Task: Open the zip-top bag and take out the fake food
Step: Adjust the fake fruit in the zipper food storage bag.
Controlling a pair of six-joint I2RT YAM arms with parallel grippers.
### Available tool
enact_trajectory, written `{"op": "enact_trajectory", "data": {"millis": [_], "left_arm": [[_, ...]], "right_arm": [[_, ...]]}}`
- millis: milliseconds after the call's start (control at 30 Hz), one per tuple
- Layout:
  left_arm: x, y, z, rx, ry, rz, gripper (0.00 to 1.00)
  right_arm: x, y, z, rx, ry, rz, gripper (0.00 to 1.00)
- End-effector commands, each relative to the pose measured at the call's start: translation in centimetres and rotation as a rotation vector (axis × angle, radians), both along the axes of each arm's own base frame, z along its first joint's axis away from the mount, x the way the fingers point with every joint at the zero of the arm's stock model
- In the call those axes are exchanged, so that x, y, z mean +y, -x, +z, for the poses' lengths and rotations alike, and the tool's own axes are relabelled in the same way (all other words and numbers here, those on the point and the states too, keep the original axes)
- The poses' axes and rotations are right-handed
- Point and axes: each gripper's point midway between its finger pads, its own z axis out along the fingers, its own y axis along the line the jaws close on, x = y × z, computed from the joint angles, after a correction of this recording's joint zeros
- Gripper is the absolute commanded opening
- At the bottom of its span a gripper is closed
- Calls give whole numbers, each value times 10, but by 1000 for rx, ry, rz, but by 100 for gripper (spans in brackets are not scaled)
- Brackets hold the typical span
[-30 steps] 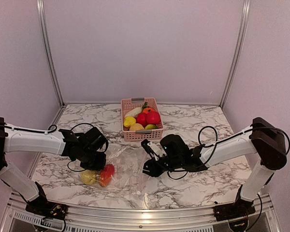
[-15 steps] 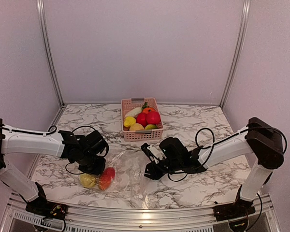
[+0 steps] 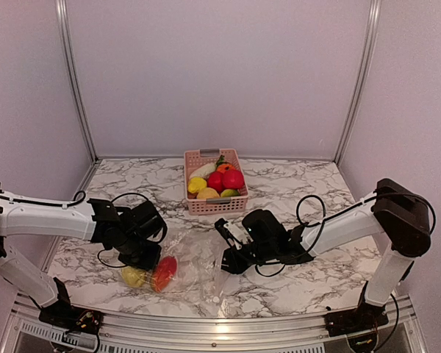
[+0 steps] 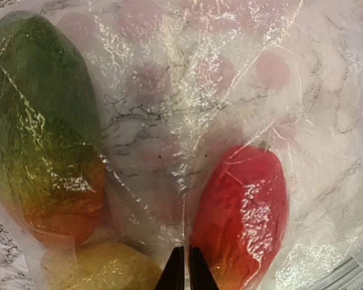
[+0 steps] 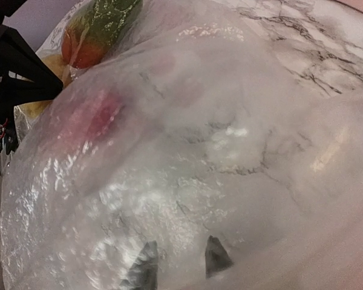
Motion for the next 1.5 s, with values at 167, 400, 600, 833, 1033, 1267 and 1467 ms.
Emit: {"op": "enact_trajectory", "data": {"millis": [167,400,600,833,1033,1267,1467], "left_arm": [[9,15,-14,30,27,12,5],[0,17,-27,28,103,21,5],[-7,12,-37,20,122,10,5],[-10,-2,-36,-5,142,19,5],[-9,-11,-15,-51,169,22,5],[-8,-12,27,-106,220,17,5],[-5,3,39,-107,269,16,5]], "right_arm": [[12,-17,15,-35,-45,-36,26],[19,-21,21,-44,-63,-52,26],[29,-24,24,-55,-50,-60,27],[31,-28,28,-64,-43,-71,27],[29,-31,37,-78,-47,-89,29],[26,-31,39,-83,-35,-96,30],[25,-33,40,-82,-34,-109,31]]}}
